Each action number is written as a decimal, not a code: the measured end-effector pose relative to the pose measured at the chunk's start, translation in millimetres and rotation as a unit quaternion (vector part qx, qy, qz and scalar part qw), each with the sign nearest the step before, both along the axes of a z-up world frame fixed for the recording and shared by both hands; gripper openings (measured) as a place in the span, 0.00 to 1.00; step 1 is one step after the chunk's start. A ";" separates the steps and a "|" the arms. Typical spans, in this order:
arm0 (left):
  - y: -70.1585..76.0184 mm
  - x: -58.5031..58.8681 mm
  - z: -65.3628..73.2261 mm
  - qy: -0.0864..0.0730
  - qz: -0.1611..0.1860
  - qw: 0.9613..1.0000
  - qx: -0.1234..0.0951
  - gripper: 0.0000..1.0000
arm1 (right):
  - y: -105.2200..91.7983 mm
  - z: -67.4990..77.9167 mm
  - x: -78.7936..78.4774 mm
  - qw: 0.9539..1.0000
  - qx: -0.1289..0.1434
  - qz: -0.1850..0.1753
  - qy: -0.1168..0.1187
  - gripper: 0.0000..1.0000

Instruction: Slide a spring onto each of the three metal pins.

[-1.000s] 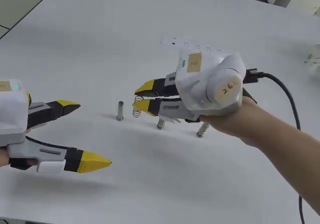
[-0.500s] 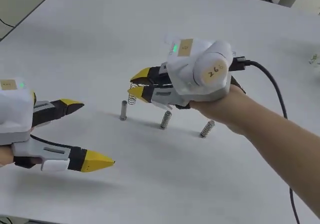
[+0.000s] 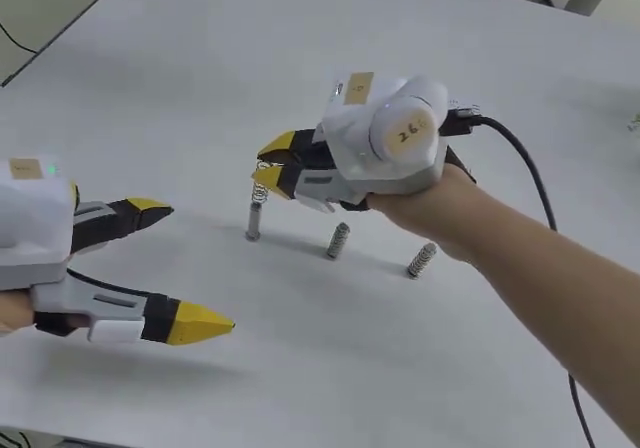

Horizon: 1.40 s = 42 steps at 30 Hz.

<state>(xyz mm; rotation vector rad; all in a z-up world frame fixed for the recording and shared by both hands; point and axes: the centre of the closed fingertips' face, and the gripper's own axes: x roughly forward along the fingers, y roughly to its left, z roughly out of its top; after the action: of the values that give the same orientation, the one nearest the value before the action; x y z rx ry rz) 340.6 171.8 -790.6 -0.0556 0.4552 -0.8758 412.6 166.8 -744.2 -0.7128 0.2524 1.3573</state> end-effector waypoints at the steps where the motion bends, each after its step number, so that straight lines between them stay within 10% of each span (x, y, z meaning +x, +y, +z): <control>1: 0.1 -0.1 0.1 -0.001 0.000 1.000 0.001 0.97 | 0.3 -1.6 0.6 1.000 0.000 -0.001 0.004 0.08; 42: 4.3 -2.5 -4.5 0.007 0.009 1.000 0.000 0.95 | 6.7 -64.0 0.4 0.997 -0.055 -0.005 0.047 0.08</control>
<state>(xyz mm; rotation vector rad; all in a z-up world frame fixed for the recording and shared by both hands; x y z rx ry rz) 338.1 176.1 -795.1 -0.0661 0.4676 -0.8591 413.0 173.5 -808.1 -0.7376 0.4079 1.3768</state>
